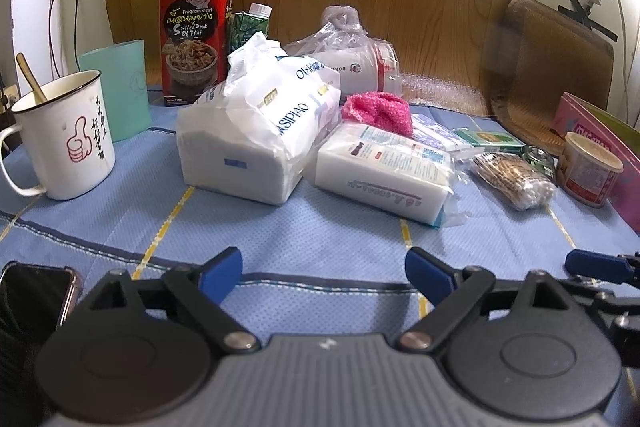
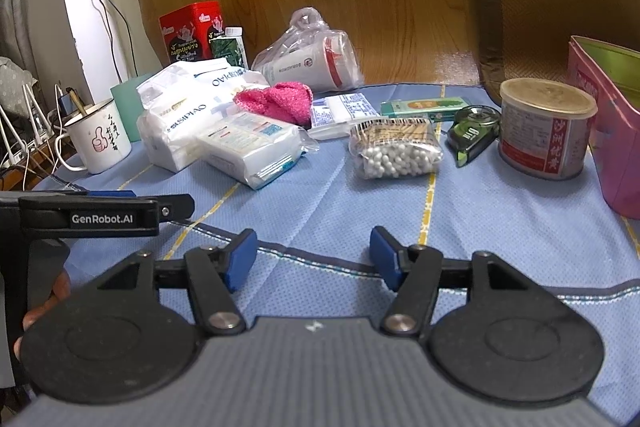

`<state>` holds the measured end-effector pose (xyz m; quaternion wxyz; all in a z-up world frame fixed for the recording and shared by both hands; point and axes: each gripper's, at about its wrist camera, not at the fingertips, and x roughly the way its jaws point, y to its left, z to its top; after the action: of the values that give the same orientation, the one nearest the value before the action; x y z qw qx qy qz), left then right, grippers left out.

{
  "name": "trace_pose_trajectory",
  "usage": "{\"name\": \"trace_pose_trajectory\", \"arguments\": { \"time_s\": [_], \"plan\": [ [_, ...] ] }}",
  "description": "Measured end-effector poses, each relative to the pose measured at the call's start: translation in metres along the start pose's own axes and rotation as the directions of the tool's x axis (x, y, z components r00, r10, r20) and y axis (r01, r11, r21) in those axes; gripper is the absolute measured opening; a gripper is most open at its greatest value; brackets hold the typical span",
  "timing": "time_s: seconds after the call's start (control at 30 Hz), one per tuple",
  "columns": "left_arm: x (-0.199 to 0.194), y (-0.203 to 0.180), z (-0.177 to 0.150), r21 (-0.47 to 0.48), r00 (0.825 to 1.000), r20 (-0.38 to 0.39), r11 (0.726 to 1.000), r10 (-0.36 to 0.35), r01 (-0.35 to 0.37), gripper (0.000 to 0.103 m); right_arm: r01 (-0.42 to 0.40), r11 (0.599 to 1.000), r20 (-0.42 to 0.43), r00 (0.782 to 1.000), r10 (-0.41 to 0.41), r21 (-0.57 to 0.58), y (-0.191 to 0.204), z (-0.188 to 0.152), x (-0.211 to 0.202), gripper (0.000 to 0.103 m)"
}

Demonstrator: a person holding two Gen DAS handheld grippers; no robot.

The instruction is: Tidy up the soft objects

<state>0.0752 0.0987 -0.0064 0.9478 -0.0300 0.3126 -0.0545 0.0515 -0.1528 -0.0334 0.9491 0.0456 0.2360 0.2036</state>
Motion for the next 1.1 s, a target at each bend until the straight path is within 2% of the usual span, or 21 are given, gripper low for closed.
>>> {"name": "trace_pose_trajectory", "arguments": {
  "time_s": [0.13,0.33,0.47,0.6,0.87,0.97,1.0,1.03,1.07,1.1],
  "plan": [
    [0.001,0.004,0.001,-0.017,1.000,0.003,1.000,-0.006,0.006,0.092,-0.010,0.998,-0.012,1.000,0.009,-0.054,0.005,0.005,0.005,0.071],
    [0.000,0.009,0.001,-0.055,1.000,0.015,0.998,-0.013,0.014,0.093,-0.021,0.984,0.020,0.999,0.025,-0.177,0.011,0.022,0.019,0.073],
    [-0.003,0.021,0.000,-0.132,0.999,0.042,0.991,-0.018,0.024,0.095,-0.066,0.973,0.013,0.997,0.071,-0.223,0.014,0.032,0.029,0.073],
    [-0.005,0.037,0.000,-0.220,0.998,0.066,0.975,-0.020,0.034,0.096,-0.099,0.963,0.008,0.995,0.104,-0.249,0.019,0.042,0.043,0.079],
    [-0.005,0.034,0.000,-0.213,0.998,0.066,0.977,-0.001,0.015,0.096,-0.139,0.933,-0.034,0.990,0.136,-0.333,0.033,0.056,0.084,0.087],
    [-0.005,0.033,0.000,-0.219,0.998,0.068,0.976,0.003,0.012,0.096,-0.154,0.922,-0.082,0.988,0.134,-0.355,0.036,0.061,0.102,0.088],
    [-0.005,0.034,0.000,-0.221,0.998,0.068,0.975,0.002,0.013,0.096,-0.154,0.923,-0.090,0.987,0.130,-0.354,0.036,0.063,0.105,0.086],
    [-0.005,0.034,0.000,-0.223,0.998,0.070,0.975,0.002,0.014,0.096,-0.150,0.925,-0.098,0.987,0.124,-0.350,0.035,0.063,0.105,0.065],
    [-0.006,0.034,-0.001,-0.227,0.997,0.071,0.974,0.002,0.015,0.096,-0.143,0.928,-0.108,0.988,0.113,-0.344,0.034,0.062,0.105,0.055],
    [-0.006,0.034,-0.001,-0.230,0.997,0.072,0.973,-0.001,0.018,0.096,-0.133,0.934,-0.113,0.988,0.101,-0.333,0.030,0.061,0.102,0.051]
  ]
}}
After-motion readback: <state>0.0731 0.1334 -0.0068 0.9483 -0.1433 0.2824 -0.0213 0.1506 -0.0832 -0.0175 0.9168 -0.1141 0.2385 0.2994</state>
